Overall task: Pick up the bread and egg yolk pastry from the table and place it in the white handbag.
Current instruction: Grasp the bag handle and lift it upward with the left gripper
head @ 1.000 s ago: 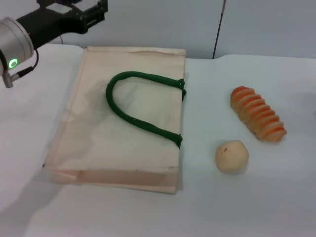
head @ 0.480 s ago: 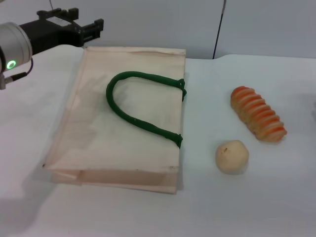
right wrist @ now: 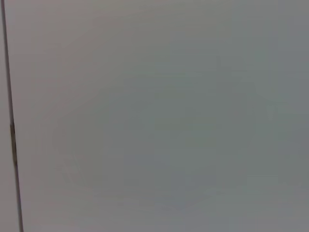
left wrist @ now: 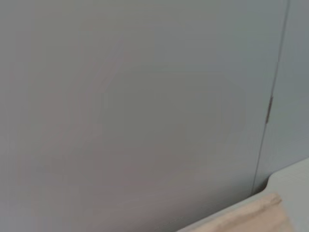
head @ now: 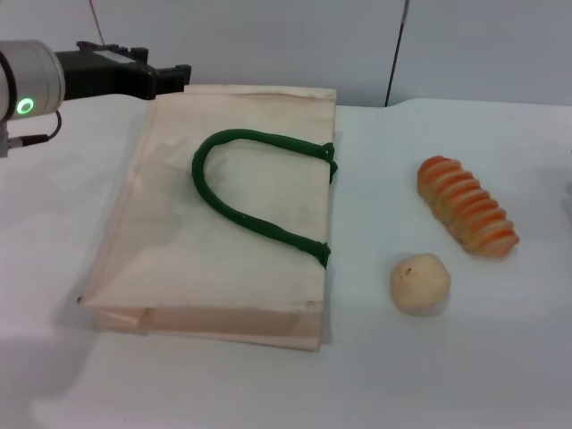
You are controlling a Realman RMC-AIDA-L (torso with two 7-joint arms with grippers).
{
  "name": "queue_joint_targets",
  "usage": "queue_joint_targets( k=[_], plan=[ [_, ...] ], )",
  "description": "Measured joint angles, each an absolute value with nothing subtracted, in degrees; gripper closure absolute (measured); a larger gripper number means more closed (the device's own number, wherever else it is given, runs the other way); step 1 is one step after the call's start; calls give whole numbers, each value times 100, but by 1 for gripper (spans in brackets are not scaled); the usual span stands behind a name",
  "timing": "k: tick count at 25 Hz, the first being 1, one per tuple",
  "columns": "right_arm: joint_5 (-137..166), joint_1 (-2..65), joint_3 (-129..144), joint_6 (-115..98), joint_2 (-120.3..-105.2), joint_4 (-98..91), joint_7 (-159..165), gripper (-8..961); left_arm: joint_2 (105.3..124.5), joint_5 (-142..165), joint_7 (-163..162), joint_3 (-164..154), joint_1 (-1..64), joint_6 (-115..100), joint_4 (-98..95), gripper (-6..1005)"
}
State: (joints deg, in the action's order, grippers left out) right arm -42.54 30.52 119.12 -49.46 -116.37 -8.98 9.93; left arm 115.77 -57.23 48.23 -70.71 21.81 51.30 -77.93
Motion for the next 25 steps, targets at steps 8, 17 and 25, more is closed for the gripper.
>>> queue_joint_targets(
  k=[8,17,25],
  plan=[
    [-4254,3076,11926,-4939,-11637,-912,993,255,11597,-4960,4233,-6752,2572,5720,-7741,307],
    [-4254,3093,11927,-4939,-11637,-923,993,255,11598,-4153,3923,-6681,2906,6075,-7734,309],
    [-4254,3111,11926,-4939,-11637,-923,993,255,11595,-3718,3424,-6694,3260,6087,-7453,310]
  ],
)
